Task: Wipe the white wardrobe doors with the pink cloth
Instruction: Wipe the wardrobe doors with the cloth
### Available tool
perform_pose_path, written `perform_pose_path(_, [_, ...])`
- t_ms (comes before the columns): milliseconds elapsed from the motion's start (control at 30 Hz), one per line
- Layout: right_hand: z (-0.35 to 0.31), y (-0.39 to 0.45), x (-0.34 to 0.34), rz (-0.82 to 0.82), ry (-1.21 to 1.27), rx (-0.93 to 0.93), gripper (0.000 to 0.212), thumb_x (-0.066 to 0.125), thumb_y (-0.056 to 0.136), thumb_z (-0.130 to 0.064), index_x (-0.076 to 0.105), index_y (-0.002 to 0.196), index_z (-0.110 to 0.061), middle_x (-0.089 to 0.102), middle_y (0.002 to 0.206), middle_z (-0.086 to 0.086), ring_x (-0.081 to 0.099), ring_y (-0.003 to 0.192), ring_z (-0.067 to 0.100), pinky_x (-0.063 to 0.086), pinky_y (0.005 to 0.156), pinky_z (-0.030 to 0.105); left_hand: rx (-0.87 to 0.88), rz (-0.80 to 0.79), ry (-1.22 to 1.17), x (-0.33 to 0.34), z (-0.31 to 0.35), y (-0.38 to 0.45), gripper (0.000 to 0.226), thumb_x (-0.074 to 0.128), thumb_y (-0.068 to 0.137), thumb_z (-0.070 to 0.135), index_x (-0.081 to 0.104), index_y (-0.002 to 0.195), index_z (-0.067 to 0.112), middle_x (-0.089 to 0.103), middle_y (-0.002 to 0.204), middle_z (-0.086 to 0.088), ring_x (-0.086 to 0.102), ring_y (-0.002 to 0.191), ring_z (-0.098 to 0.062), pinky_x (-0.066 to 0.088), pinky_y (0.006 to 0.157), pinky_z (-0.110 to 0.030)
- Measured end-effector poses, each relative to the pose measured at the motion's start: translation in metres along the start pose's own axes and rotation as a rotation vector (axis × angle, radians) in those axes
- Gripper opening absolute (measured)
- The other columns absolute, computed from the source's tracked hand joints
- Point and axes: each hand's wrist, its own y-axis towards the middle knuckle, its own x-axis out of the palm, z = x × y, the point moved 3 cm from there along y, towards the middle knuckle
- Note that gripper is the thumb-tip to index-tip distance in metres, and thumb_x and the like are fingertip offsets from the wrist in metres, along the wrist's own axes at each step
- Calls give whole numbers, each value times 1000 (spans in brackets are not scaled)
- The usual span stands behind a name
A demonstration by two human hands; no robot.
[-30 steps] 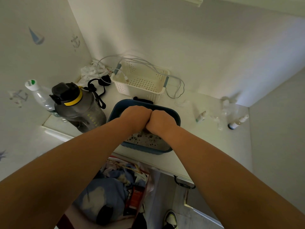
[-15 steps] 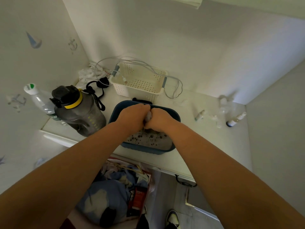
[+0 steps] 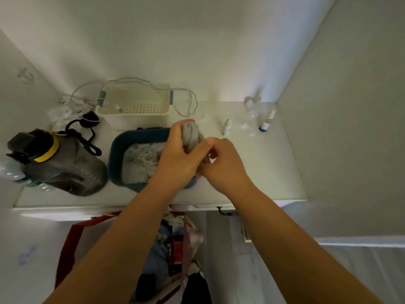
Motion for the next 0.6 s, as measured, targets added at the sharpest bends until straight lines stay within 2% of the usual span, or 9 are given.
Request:
perform_pose_path(67, [9,-43,-31,24,-20,33,27,77,75,-1,59,76,-20,57,68,-8,55,60,-7,42,57,9,95,-109,94,39,15,-27,31,59,98,25,44,125,30,57,112,-3,60,95,-3,54,73,-15])
perform_pose_path(133, [24,-79,-59,28,13,105,22,81,76,-8,66,92,-11,66,80,1,62,72,3,51,67,16,123,-193,131,69,20,-47,26,54,101,28,46,126,32,54,115,-8,59,99,-14,56,80,-24])
perform_pose_path(200, [46,-126,-99,85,139,142,24,81,78,-7,69,97,-2,72,89,15,70,84,25,58,84,39,143,-324,139,105,28,-77,26,49,103,31,48,129,33,55,110,-1,59,97,-14,56,85,-30])
perform_pose_path(233, [58,-161,-122,135,215,159,21,80,80,-6,70,98,0,72,91,19,71,88,31,58,87,46,158,-434,116,130,34,-99,25,46,104,33,48,129,35,58,105,6,61,95,-12,56,86,-32])
perform_pose_path(300, [86,-227,-162,240,365,190,14,74,87,-6,73,100,0,73,95,22,71,92,36,58,90,48,168,-606,72,175,43,-144,24,45,103,41,50,126,40,62,99,15,64,97,-8,56,87,-31])
perform_pose_path(367, [113,-274,-183,369,452,251,15,68,90,-11,74,96,1,71,89,24,68,82,32,54,88,46,138,-651,59,202,40,-173,21,51,101,41,54,121,40,65,104,16,65,101,-7,55,87,-28])
perform_pose_path(433, [147,-367,-224,623,427,295,27,66,87,-22,71,90,4,66,82,26,58,73,22,48,81,41,143,-738,83,268,43,-238,16,57,100,31,57,115,35,66,100,19,64,96,0,51,80,-18])
perform_pose_path(533, [184,-472,-262,943,331,345,20,60,96,-18,73,85,-6,72,78,7,64,74,22,53,79,36,205,-834,171,342,44,-318,14,54,100,17,60,109,26,67,97,13,60,84,8,46,72,-10])
perform_pose_path(600, [204,-561,-286,1120,191,397,23,57,97,-19,70,85,-4,71,78,7,66,78,25,53,78,40,287,-964,244,400,48,-384,16,50,99,4,61,102,16,65,89,4,61,74,9,45,66,-9])
